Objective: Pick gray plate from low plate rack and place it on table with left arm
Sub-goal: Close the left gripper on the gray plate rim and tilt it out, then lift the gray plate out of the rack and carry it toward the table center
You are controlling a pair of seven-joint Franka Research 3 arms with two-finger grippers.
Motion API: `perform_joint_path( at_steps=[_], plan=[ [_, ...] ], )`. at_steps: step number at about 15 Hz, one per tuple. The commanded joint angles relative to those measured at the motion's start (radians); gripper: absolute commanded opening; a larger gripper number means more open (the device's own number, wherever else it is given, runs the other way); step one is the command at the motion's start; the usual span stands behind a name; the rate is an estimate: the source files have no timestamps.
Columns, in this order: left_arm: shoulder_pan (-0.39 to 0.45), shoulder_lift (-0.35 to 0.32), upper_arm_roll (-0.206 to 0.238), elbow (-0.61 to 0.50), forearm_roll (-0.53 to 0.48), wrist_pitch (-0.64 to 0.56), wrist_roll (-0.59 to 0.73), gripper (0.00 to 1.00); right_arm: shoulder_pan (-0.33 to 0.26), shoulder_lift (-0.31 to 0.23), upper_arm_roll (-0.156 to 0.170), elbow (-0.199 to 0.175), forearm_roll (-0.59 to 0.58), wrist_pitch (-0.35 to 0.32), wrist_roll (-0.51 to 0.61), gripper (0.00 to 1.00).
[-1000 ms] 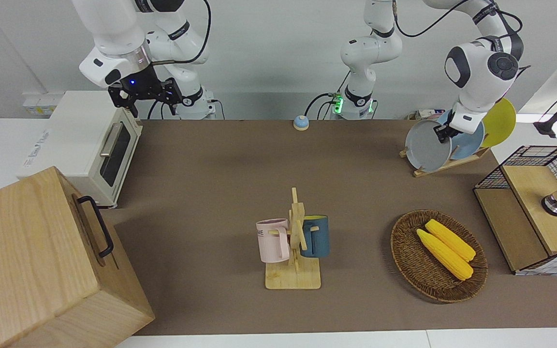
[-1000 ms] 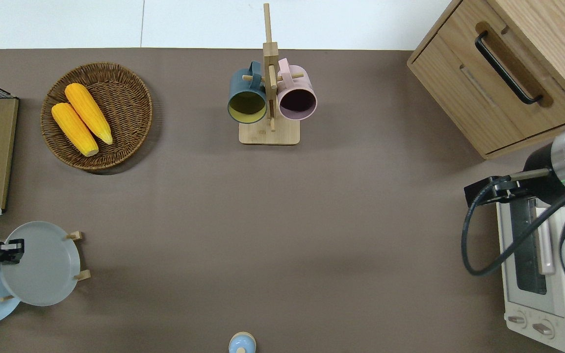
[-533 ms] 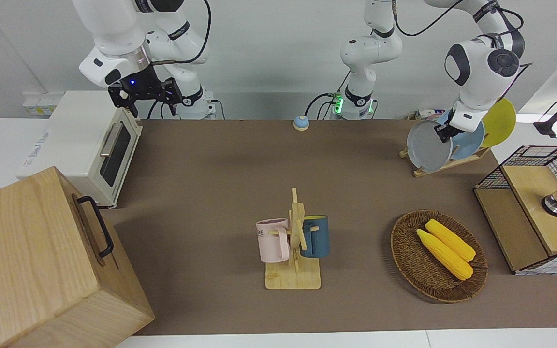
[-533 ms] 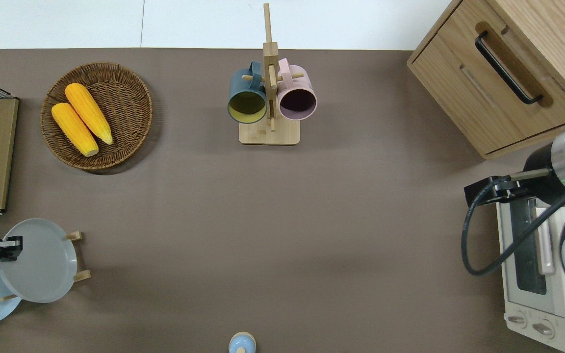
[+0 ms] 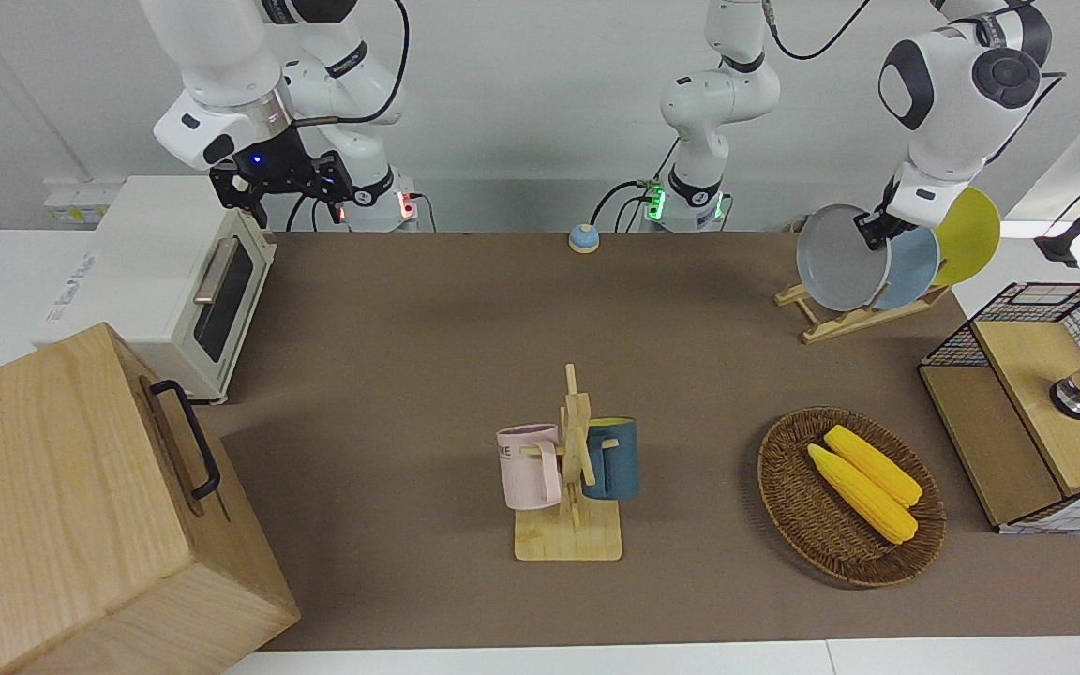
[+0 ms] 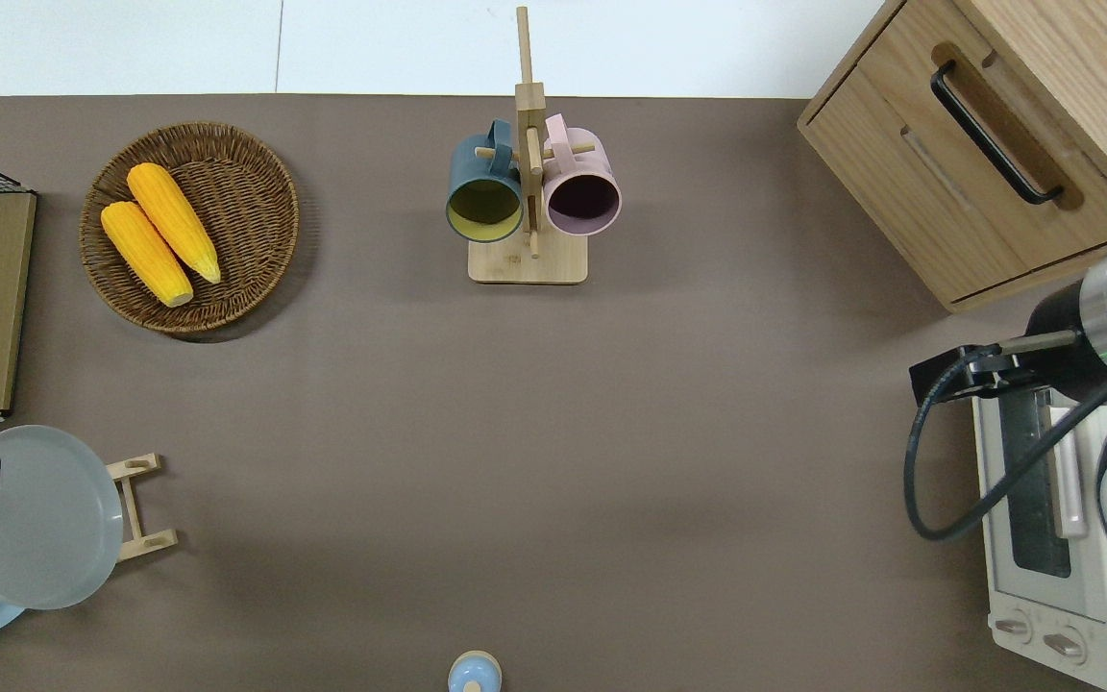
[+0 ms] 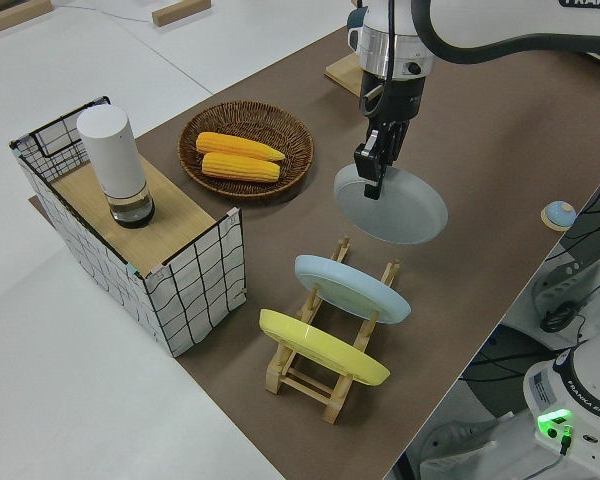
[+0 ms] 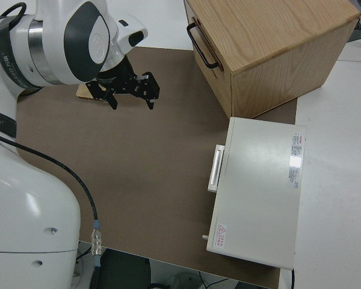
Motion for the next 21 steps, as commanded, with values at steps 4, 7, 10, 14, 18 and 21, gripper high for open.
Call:
perform_joint_path(
  at_steps=[4, 7, 10, 14, 18, 21],
  plan=[
    [-0.009, -0.001, -0.022, 0.047, 0.013, -0.046, -0.001, 0.14, -0.023, -0.002, 0.021, 0.007, -0.006, -0.012, 0.012, 0.983],
    [-0.025, 0.002, -0.025, 0.047, -0.092, -0.025, 0.008, 0.14, -0.023, -0.002, 0.021, 0.007, -0.006, -0.011, 0.012, 0.983],
    [-0.04, 0.007, -0.025, 0.045, -0.221, 0.003, 0.06, 0.14, -0.023, -0.002, 0.021, 0.007, -0.006, -0.011, 0.012, 0.983],
    [-0.042, 0.037, -0.025, 0.035, -0.398, 0.023, 0.164, 0.14, -0.023, -0.002, 0.021, 0.006, -0.006, -0.011, 0.012, 0.983],
    [-0.054, 0.082, -0.025, 0.022, -0.548, 0.046, 0.281, 0.15, -0.023, -0.002, 0.02, 0.007, -0.006, -0.011, 0.012, 0.983],
    [-0.052, 0.122, -0.025, 0.01, -0.633, 0.052, 0.39, 0.15, -0.023, -0.002, 0.021, 0.007, -0.006, -0.011, 0.012, 0.983]
  ],
)
